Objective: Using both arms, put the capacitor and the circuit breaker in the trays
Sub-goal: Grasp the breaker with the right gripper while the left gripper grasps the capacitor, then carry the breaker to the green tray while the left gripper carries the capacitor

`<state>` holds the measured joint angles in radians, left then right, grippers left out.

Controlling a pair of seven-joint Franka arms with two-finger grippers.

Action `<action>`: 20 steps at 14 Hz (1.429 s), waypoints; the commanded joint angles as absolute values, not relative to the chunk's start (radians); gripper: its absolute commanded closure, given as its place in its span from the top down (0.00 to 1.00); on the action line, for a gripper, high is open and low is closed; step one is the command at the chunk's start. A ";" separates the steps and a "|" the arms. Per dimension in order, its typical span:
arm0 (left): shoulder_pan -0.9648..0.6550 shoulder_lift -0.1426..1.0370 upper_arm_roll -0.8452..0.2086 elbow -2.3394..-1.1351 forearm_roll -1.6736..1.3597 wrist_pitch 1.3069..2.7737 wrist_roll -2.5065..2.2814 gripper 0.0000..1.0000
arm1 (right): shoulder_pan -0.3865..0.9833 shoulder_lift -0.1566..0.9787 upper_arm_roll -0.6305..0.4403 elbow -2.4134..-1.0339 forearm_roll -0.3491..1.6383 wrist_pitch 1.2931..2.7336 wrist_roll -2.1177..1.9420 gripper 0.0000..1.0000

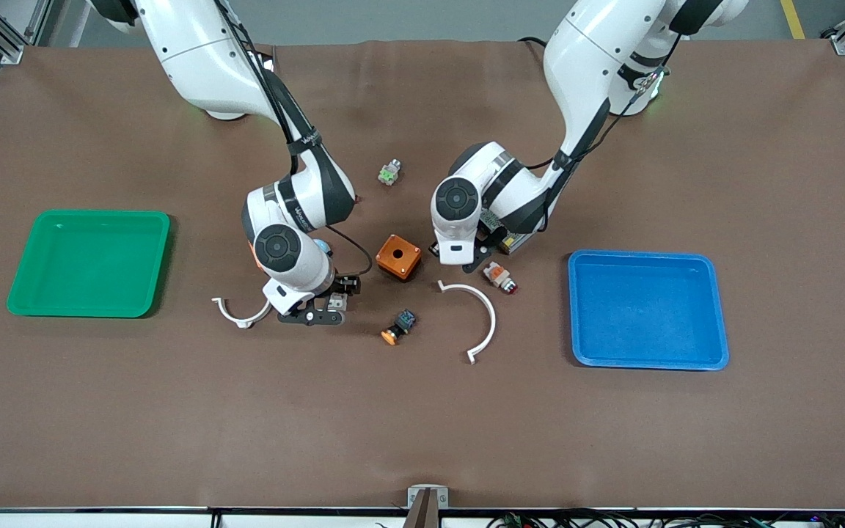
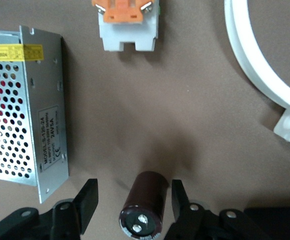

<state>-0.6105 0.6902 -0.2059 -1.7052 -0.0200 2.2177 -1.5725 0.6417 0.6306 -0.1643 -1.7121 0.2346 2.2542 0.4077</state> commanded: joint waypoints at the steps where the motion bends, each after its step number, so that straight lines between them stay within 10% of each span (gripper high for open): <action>1: -0.621 0.693 -0.201 -1.713 -0.046 2.261 -1.583 0.61 | 0.646 0.632 -0.172 -1.712 0.262 2.258 0.407 0.39; 4: -0.621 0.695 -0.201 -1.712 -0.048 2.279 -1.583 0.56 | 0.640 0.627 -0.172 -1.707 0.262 2.241 0.406 0.23; 9: -0.620 0.687 -0.201 -1.716 -0.052 2.270 -1.598 0.00 | 0.611 0.511 -0.205 -1.663 0.252 1.977 0.400 0.23; 14: -0.508 0.537 -0.195 -1.715 -0.040 2.140 -1.578 0.00 | 0.597 0.365 -0.405 -1.638 0.194 1.653 0.348 0.24; 20: -0.266 0.417 -0.192 -1.707 0.029 2.050 -1.404 0.00 | 0.499 0.351 -0.620 -1.674 0.156 1.604 -0.035 0.24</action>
